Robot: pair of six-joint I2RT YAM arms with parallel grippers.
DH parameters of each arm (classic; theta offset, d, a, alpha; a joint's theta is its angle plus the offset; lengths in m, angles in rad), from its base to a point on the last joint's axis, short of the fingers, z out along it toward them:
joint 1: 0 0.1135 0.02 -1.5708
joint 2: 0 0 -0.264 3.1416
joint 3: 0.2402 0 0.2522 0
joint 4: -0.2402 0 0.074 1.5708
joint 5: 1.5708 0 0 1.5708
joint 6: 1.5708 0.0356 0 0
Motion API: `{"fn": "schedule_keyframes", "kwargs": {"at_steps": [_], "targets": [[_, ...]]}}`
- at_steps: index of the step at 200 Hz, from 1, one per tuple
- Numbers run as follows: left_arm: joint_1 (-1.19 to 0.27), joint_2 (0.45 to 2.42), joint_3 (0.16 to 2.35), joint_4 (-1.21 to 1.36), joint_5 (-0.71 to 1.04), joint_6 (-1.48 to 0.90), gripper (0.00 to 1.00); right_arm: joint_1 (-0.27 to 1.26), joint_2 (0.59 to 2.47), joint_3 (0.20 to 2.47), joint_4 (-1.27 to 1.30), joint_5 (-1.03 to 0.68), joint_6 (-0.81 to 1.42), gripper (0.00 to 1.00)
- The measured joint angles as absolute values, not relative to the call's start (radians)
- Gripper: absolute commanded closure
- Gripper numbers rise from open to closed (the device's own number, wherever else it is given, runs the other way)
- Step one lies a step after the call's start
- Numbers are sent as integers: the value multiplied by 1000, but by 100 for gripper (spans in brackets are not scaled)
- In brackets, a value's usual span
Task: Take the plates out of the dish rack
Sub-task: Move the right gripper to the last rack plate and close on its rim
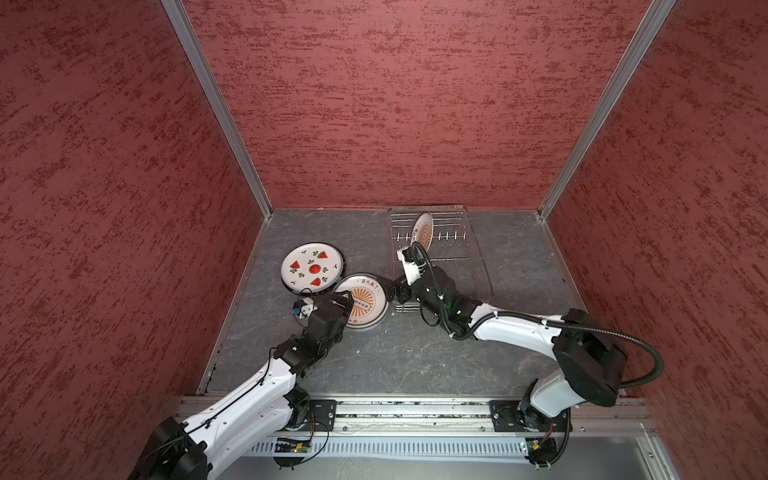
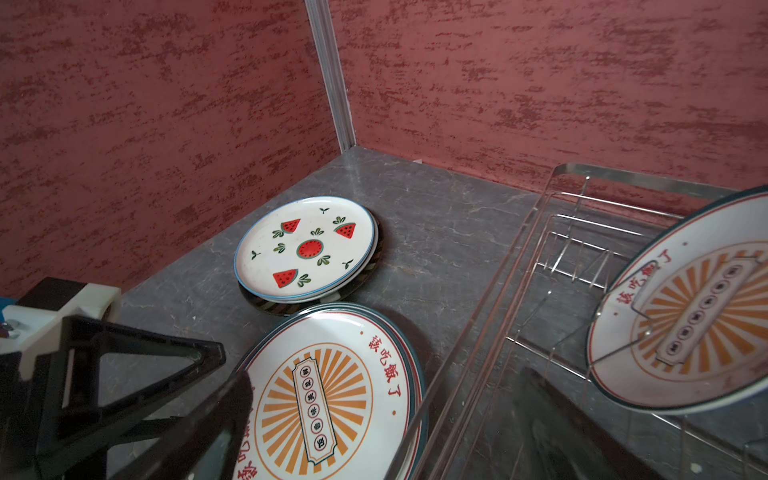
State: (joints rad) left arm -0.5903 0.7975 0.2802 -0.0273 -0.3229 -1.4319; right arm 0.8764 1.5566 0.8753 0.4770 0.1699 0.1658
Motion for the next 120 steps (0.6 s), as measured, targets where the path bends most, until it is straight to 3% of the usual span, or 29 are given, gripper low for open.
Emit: {"fn": "schedule_keyframes", "kwargs": {"at_steps": [35,68,120], "targets": [[-624,825,201,251,-283,-1194,1,836,1471,848,488,254,214,1],[-641,919,206,567,-87,-941,1,752,1381,810,486,265,258,1],[-653,1060,234,785,106,-811,1,563,1364,845,379,230,331,1]]}}
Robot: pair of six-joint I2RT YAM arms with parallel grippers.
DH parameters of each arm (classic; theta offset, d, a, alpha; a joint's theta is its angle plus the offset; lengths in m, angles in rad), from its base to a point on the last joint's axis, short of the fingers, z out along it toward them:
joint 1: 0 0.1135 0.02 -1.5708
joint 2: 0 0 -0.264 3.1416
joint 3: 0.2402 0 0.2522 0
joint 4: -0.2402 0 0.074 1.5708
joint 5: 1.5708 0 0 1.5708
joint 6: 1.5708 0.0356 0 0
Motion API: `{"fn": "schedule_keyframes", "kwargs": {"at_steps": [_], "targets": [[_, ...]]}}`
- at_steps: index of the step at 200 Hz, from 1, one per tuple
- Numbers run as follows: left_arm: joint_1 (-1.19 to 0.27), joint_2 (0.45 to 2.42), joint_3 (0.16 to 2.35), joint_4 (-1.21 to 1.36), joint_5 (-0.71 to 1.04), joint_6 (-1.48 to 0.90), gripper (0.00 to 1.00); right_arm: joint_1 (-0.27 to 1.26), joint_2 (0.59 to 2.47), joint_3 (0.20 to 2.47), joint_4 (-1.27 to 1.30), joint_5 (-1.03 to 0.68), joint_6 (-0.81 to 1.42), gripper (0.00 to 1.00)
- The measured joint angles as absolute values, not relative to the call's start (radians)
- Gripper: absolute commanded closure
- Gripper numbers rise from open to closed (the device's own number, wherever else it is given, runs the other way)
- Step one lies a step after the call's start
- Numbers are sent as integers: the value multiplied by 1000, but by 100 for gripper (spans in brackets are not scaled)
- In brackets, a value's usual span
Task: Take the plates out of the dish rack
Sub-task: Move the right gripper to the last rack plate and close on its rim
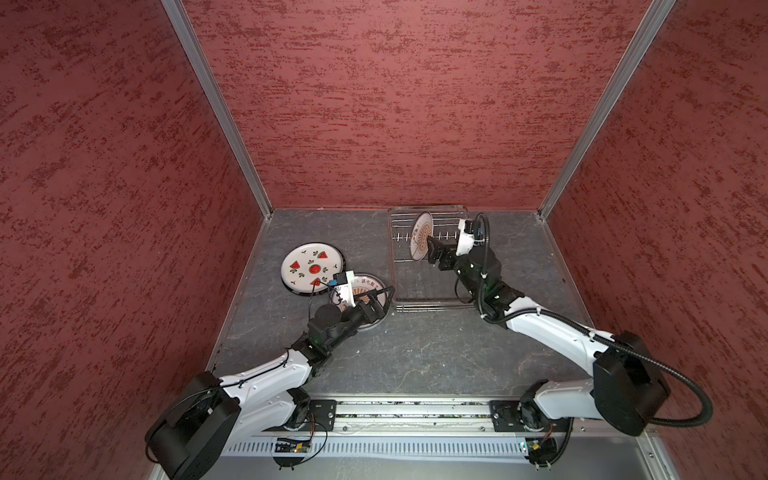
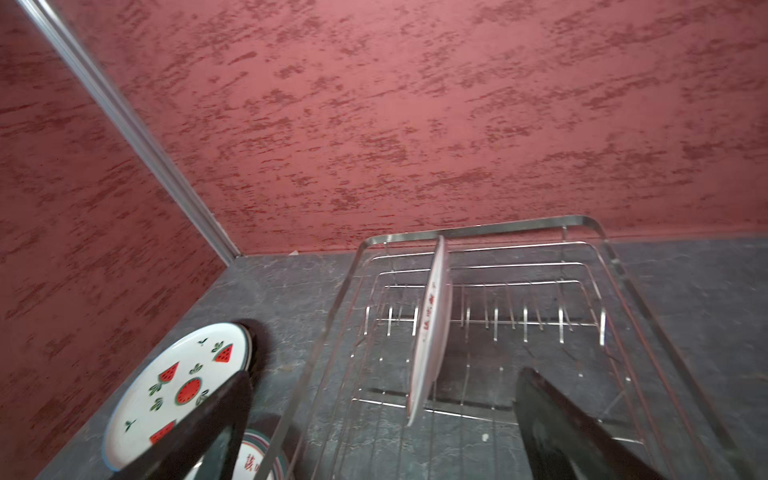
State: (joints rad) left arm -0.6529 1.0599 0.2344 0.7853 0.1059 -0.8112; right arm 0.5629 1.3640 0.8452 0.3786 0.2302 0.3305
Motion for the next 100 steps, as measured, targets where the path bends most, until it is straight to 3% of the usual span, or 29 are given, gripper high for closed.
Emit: {"fn": "schedule_keyframes", "kwargs": {"at_steps": [36,58,100], "targets": [[-670,1076,234,838,131,-776,0,507,1447,978,277,229,361,6],[-675,1076,234,838,115,-770,1,507,1539,1080,223,238,362,22],[-675,1058,234,838,120,-752,0,509,1714,1267,82,285,361,45]]}}
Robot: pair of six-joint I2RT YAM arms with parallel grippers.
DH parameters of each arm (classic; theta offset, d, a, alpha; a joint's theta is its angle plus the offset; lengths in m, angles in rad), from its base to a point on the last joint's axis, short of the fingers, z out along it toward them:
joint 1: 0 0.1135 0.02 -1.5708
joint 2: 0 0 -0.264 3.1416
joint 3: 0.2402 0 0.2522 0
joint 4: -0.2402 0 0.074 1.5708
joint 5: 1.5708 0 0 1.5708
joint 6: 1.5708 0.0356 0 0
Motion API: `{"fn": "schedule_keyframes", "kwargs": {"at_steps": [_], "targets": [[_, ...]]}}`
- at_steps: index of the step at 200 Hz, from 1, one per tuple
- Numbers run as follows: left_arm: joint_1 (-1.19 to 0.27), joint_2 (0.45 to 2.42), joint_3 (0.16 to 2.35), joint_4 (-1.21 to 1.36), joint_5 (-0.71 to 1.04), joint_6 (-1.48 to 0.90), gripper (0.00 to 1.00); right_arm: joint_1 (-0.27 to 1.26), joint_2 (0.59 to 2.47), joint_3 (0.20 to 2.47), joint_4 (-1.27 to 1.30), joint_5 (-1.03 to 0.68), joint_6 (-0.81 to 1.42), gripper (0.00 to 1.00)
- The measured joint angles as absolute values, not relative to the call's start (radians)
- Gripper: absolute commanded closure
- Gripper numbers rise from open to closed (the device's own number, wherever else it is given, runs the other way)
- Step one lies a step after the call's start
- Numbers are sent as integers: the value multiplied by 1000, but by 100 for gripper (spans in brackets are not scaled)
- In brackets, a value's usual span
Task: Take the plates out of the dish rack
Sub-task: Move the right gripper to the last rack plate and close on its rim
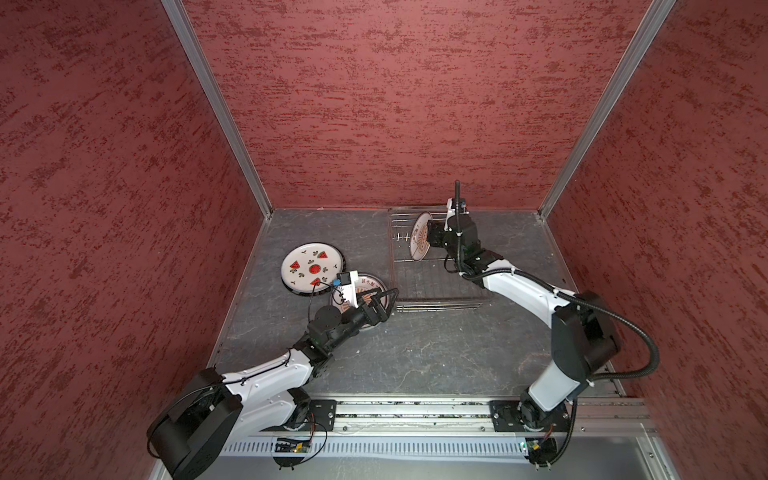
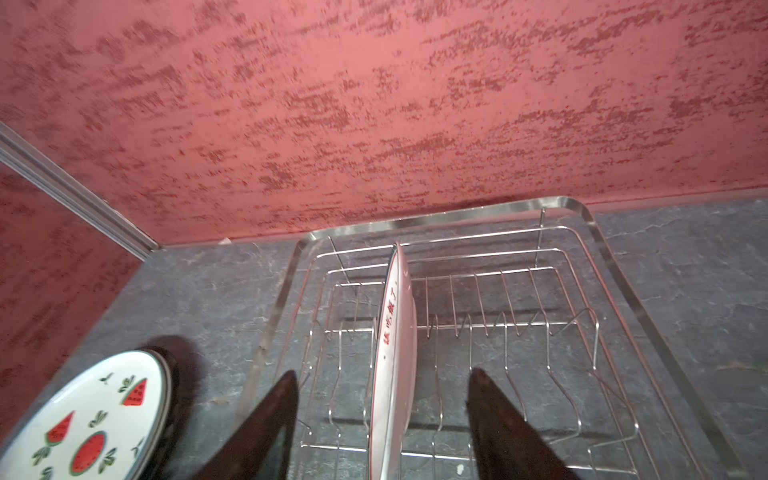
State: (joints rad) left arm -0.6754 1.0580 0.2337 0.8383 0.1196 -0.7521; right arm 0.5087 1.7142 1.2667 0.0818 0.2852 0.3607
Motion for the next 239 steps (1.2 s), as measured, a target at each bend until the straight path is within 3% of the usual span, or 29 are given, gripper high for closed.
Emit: {"fn": "schedule_keyframes", "kwargs": {"at_steps": [62,127,239], "targets": [[-683,981,211,826,90,-725,1,531,1871,1436,-53,389,347,54],[-684,856,159,774,13,-725,1,559,1969,1546,-131,508,325,75],[-685,793,130,742,-29,-725,1,583,2049,1647,-229,660,303,89]]}}
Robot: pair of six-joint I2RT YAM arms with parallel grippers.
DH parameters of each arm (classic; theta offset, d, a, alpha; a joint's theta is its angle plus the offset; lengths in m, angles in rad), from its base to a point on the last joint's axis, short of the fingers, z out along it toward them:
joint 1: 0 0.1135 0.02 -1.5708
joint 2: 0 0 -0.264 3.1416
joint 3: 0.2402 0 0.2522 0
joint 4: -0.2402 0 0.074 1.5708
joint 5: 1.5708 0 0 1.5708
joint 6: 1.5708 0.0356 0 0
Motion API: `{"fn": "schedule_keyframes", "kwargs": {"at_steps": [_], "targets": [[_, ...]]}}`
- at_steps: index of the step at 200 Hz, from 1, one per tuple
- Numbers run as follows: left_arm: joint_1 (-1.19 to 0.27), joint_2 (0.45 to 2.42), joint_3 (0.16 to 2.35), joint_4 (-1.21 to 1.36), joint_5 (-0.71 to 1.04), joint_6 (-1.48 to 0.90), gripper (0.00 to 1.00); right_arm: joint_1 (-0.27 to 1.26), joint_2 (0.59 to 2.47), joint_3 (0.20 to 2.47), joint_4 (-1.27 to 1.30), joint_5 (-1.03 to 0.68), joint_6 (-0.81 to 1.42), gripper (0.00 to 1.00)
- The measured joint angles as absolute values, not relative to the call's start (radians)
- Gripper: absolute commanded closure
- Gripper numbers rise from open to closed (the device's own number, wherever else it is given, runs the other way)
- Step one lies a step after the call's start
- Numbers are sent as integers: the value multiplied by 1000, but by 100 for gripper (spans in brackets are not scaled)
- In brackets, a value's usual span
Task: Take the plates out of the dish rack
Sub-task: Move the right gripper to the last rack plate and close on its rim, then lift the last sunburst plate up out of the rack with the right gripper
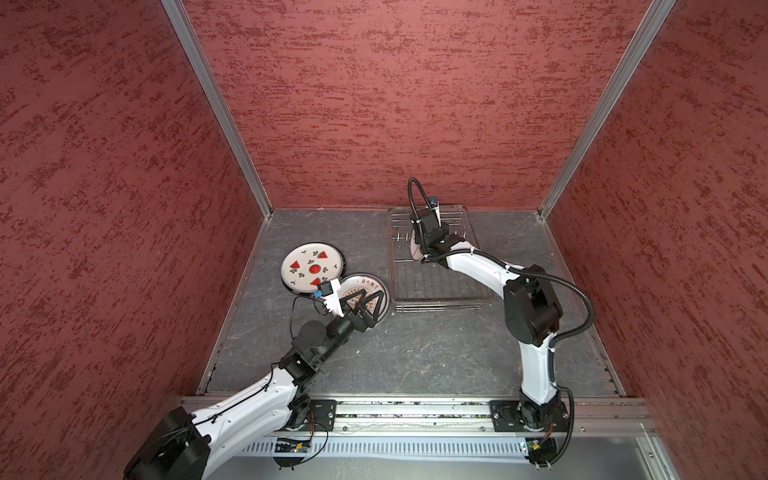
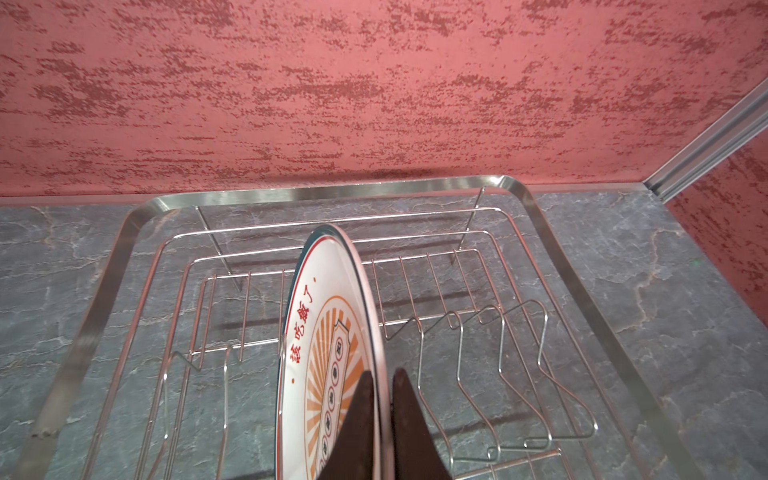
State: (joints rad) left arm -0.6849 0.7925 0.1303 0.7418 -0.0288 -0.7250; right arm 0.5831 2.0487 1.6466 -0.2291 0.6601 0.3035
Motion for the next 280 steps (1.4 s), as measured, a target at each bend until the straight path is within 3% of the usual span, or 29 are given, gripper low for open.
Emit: {"fn": "schedule_keyframes", "kwargs": {"at_steps": [167,280], "targets": [[-686,809,130,733,-80,-725,1,603,2056,1634,-181,723,215,99],[-691,850,130,762,-81,-728,1,645,1841,1429,-24,828,134,100]]}}
